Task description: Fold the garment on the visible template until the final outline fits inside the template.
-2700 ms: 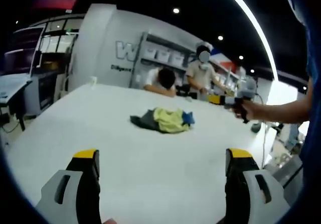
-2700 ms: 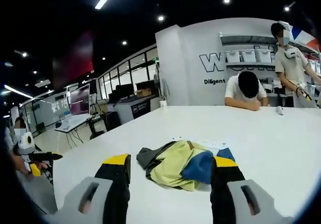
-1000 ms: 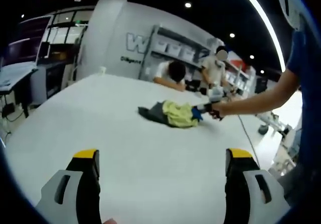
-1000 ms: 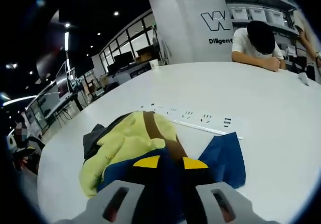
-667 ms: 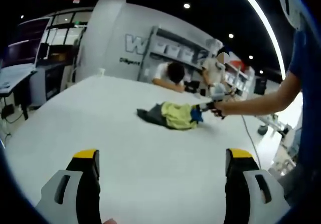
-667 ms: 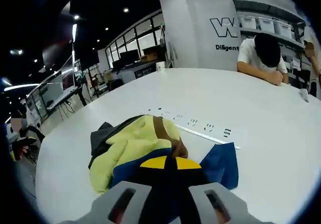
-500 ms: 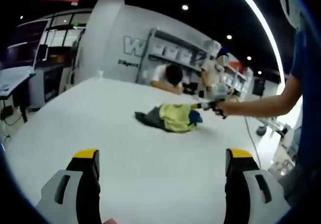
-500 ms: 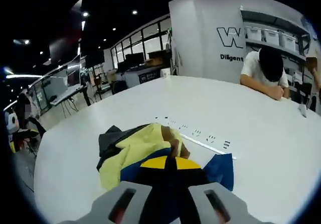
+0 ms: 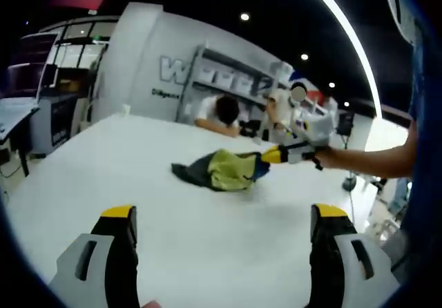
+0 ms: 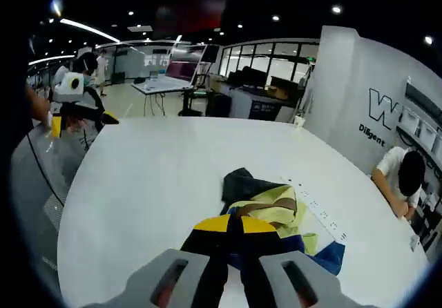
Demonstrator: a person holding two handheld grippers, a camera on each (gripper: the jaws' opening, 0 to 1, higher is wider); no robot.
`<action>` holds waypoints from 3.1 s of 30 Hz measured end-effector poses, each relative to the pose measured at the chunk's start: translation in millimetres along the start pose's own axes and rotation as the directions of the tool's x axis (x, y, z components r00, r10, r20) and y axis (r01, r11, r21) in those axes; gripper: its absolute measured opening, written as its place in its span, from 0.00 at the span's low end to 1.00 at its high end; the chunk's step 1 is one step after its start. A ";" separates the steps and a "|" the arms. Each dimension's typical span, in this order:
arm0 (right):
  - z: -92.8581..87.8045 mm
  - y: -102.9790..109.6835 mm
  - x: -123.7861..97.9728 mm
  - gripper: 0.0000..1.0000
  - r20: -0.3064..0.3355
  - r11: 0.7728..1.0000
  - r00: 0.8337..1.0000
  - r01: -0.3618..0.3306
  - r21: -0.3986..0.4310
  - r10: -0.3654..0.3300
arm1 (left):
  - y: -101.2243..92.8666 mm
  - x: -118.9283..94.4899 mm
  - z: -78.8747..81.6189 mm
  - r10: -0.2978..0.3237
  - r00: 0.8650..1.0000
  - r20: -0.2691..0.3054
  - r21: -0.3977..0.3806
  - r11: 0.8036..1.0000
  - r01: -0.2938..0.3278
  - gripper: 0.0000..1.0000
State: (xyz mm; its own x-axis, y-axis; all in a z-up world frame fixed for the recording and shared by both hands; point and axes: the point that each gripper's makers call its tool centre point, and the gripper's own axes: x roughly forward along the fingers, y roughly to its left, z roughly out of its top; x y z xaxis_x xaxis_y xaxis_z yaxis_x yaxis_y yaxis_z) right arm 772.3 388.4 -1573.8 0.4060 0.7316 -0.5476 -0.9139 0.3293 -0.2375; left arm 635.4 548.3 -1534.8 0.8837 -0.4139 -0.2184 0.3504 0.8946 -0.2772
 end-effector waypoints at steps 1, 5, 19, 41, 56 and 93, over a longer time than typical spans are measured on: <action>-0.9 5.6 0.1 0.00 0.000 1.000 1.000 -0.002 0.008 0.002 | -2.1 0.2 1.0 -0.007 1.000 0.000 0.006 1.000 0.007 0.99; -13.9 49.6 -1.2 0.00 -0.010 0.999 0.999 -0.050 0.014 0.050 | -9.3 1.3 0.0 -0.043 0.999 -0.019 0.043 0.998 0.044 0.99; -59.0 124.7 -29.3 0.00 -0.048 0.992 0.997 -0.056 0.112 0.061 | -32.0 -2.9 -19.4 -0.167 0.972 -0.165 0.182 0.963 0.197 0.89; -86.0 185.6 -72.7 0.00 -0.005 0.944 0.998 -0.056 0.325 0.061 | -68.1 89.6 -3.6 -0.258 0.942 -0.215 0.246 0.919 0.308 0.51; -105.5 174.5 -115.9 0.00 0.008 0.859 0.995 0.085 0.505 -0.103 | -66.9 171.6 -27.6 -0.261 0.881 -0.395 0.379 0.827 0.415 0.31; -107.4 171.9 -113.1 0.23 0.010 0.807 0.987 0.126 0.577 -0.161 | -69.2 137.9 28.7 -0.271 0.919 -0.287 0.585 0.710 0.392 0.01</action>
State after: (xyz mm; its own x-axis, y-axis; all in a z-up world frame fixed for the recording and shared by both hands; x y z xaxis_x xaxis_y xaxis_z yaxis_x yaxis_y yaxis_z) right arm 568.6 298.2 -1638.8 0.5481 0.6749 -0.4941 -0.6828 0.7022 0.2018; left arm 741.9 434.1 -1518.9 0.6279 -0.6714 -0.3936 0.7768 0.5715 0.2645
